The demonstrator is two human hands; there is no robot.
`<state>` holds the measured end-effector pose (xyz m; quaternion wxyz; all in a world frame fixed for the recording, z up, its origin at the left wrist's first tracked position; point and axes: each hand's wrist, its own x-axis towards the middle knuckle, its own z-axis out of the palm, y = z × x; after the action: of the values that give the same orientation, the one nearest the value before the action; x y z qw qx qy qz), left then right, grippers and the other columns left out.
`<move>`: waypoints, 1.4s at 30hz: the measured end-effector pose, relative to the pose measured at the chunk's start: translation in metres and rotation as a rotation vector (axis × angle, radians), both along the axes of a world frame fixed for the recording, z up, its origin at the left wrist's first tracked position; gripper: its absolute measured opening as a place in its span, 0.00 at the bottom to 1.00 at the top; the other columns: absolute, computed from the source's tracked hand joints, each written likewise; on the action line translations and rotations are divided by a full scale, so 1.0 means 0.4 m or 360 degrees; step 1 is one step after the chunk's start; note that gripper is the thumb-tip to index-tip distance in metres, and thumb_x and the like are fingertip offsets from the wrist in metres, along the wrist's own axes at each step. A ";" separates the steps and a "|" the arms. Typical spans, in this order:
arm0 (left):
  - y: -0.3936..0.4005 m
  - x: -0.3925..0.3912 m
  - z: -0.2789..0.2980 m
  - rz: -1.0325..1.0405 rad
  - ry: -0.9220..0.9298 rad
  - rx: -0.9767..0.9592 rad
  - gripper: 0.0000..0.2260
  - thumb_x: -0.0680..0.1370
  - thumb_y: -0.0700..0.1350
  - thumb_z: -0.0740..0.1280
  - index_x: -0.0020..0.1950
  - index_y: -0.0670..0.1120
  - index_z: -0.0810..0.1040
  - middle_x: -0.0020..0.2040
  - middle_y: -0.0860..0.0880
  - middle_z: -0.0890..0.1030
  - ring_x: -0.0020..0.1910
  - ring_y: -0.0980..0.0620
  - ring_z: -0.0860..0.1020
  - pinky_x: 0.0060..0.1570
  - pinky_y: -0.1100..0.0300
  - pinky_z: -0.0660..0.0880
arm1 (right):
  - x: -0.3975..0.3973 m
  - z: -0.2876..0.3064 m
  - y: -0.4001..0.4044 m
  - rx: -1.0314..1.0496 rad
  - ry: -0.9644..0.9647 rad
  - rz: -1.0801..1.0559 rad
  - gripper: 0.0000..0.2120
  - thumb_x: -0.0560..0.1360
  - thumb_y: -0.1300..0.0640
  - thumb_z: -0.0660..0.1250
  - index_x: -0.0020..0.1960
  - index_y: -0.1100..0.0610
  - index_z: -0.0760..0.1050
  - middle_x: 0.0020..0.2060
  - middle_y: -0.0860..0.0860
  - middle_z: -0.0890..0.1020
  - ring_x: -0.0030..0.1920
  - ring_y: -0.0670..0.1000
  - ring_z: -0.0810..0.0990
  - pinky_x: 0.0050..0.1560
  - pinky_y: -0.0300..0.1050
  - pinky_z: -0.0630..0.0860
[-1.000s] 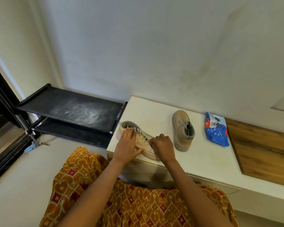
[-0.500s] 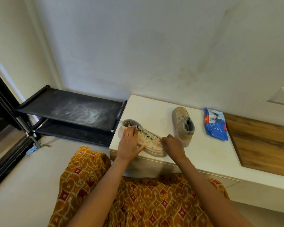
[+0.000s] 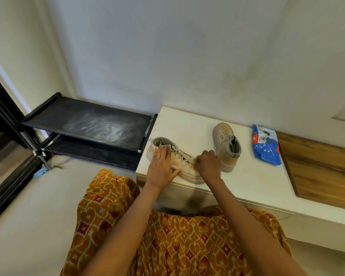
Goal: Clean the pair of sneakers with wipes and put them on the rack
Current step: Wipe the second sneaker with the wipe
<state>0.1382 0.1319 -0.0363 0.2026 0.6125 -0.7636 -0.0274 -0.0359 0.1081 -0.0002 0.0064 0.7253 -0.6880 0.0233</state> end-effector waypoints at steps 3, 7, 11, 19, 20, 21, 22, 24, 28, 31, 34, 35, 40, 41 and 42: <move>-0.002 0.004 -0.007 -0.0016 -0.0010 -0.0015 0.38 0.71 0.63 0.66 0.69 0.36 0.66 0.67 0.39 0.70 0.68 0.41 0.66 0.67 0.51 0.64 | -0.042 0.004 0.027 0.0009 0.0029 0.0198 0.10 0.76 0.52 0.63 0.53 0.50 0.81 0.51 0.50 0.79 0.56 0.53 0.71 0.50 0.48 0.65; -0.005 0.002 -0.009 -0.0014 -0.0009 -0.0018 0.38 0.72 0.63 0.66 0.70 0.36 0.66 0.67 0.39 0.69 0.68 0.41 0.66 0.69 0.52 0.61 | -0.104 0.019 0.013 -0.0120 0.0131 0.0076 0.10 0.74 0.49 0.66 0.49 0.50 0.83 0.51 0.48 0.79 0.56 0.53 0.71 0.50 0.48 0.63; -0.002 -0.002 -0.005 0.0012 -0.0014 0.0033 0.38 0.72 0.63 0.65 0.71 0.37 0.64 0.69 0.40 0.68 0.70 0.42 0.64 0.69 0.52 0.61 | -0.022 -0.010 -0.010 -0.0118 0.0062 -0.0090 0.10 0.75 0.53 0.64 0.51 0.54 0.82 0.53 0.50 0.78 0.58 0.54 0.70 0.54 0.48 0.64; 0.002 -0.006 -0.003 0.0014 -0.0007 0.0024 0.38 0.72 0.61 0.66 0.71 0.36 0.63 0.70 0.39 0.67 0.70 0.41 0.64 0.69 0.52 0.59 | -0.095 0.016 -0.001 -0.0035 0.0053 0.0093 0.09 0.73 0.47 0.67 0.49 0.49 0.83 0.52 0.48 0.79 0.56 0.53 0.71 0.54 0.49 0.64; 0.003 -0.007 -0.002 0.0014 0.0006 0.0028 0.38 0.72 0.61 0.67 0.71 0.37 0.63 0.70 0.39 0.67 0.70 0.41 0.64 0.69 0.52 0.60 | -0.094 0.017 -0.012 -0.0052 0.0097 0.0012 0.10 0.73 0.47 0.67 0.48 0.50 0.83 0.52 0.48 0.78 0.57 0.53 0.71 0.55 0.50 0.64; 0.002 -0.009 -0.002 0.0018 0.0016 0.0033 0.38 0.72 0.61 0.67 0.72 0.37 0.63 0.70 0.39 0.67 0.70 0.41 0.64 0.69 0.52 0.59 | -0.081 0.014 -0.019 -0.0061 0.0107 -0.0073 0.10 0.74 0.48 0.66 0.48 0.51 0.83 0.53 0.49 0.78 0.57 0.54 0.71 0.55 0.50 0.64; 0.002 -0.009 -0.003 0.0029 0.0017 0.0040 0.38 0.72 0.61 0.67 0.72 0.37 0.63 0.70 0.39 0.67 0.71 0.41 0.64 0.69 0.53 0.57 | -0.059 0.009 -0.023 -0.0062 0.0099 -0.0132 0.11 0.75 0.50 0.65 0.49 0.53 0.83 0.53 0.50 0.78 0.57 0.54 0.70 0.55 0.50 0.65; 0.002 -0.010 -0.002 0.0039 0.0006 0.0054 0.38 0.72 0.61 0.67 0.72 0.37 0.62 0.70 0.39 0.67 0.71 0.41 0.63 0.69 0.54 0.53 | -0.010 -0.011 -0.018 -0.0063 0.0047 -0.0181 0.11 0.76 0.53 0.62 0.51 0.56 0.81 0.54 0.52 0.77 0.59 0.54 0.70 0.58 0.51 0.65; 0.002 -0.006 -0.001 0.0025 0.0023 0.0044 0.38 0.71 0.60 0.69 0.70 0.36 0.65 0.68 0.38 0.69 0.69 0.41 0.66 0.68 0.54 0.54 | -0.011 -0.013 -0.010 0.0060 -0.0112 -0.0057 0.09 0.74 0.51 0.65 0.47 0.53 0.82 0.53 0.51 0.78 0.59 0.53 0.70 0.61 0.53 0.65; 0.001 -0.008 -0.005 0.0022 0.0055 0.0001 0.38 0.70 0.59 0.71 0.69 0.35 0.67 0.66 0.38 0.71 0.67 0.40 0.68 0.67 0.53 0.60 | -0.071 0.004 -0.034 0.0100 0.0095 -0.0069 0.11 0.73 0.49 0.65 0.49 0.53 0.81 0.52 0.49 0.78 0.58 0.53 0.70 0.55 0.51 0.66; 0.000 -0.014 -0.004 0.0033 0.0107 -0.0004 0.37 0.69 0.58 0.72 0.68 0.35 0.67 0.65 0.38 0.72 0.66 0.40 0.69 0.65 0.50 0.67 | -0.054 0.000 -0.036 0.0030 0.0134 -0.0193 0.12 0.74 0.49 0.64 0.50 0.54 0.81 0.53 0.50 0.77 0.58 0.54 0.70 0.55 0.51 0.66; 0.000 -0.016 -0.004 0.0037 0.0113 0.0002 0.37 0.69 0.58 0.72 0.68 0.35 0.67 0.65 0.38 0.72 0.66 0.40 0.69 0.65 0.50 0.67 | -0.032 -0.006 -0.034 0.0040 0.0068 -0.0216 0.11 0.75 0.50 0.64 0.49 0.55 0.81 0.53 0.51 0.77 0.58 0.54 0.70 0.55 0.51 0.67; -0.001 -0.012 -0.011 0.0020 0.0081 0.0015 0.37 0.72 0.59 0.68 0.71 0.36 0.63 0.68 0.38 0.68 0.70 0.41 0.64 0.70 0.51 0.58 | -0.019 0.020 -0.031 0.0301 -0.0120 0.0063 0.09 0.74 0.51 0.66 0.47 0.54 0.82 0.49 0.51 0.79 0.57 0.54 0.73 0.52 0.51 0.70; 0.000 -0.011 -0.012 0.0010 0.0081 0.0011 0.37 0.72 0.60 0.67 0.72 0.36 0.62 0.69 0.39 0.67 0.70 0.41 0.64 0.70 0.52 0.58 | -0.040 0.044 -0.034 0.0407 -0.0048 0.0115 0.10 0.74 0.51 0.66 0.48 0.55 0.82 0.49 0.51 0.80 0.56 0.53 0.74 0.49 0.48 0.71; 0.002 -0.011 -0.012 0.0008 0.0086 -0.0001 0.37 0.73 0.60 0.67 0.72 0.37 0.62 0.69 0.39 0.67 0.71 0.41 0.63 0.70 0.52 0.58 | -0.063 0.065 -0.038 0.0500 0.0037 0.0135 0.10 0.73 0.51 0.67 0.49 0.55 0.82 0.48 0.51 0.80 0.54 0.52 0.75 0.45 0.45 0.71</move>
<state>0.1337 0.1326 -0.0411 0.2235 0.6133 -0.7563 -0.0432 -0.0609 0.0928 0.0258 -0.1001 0.7460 -0.6518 -0.0928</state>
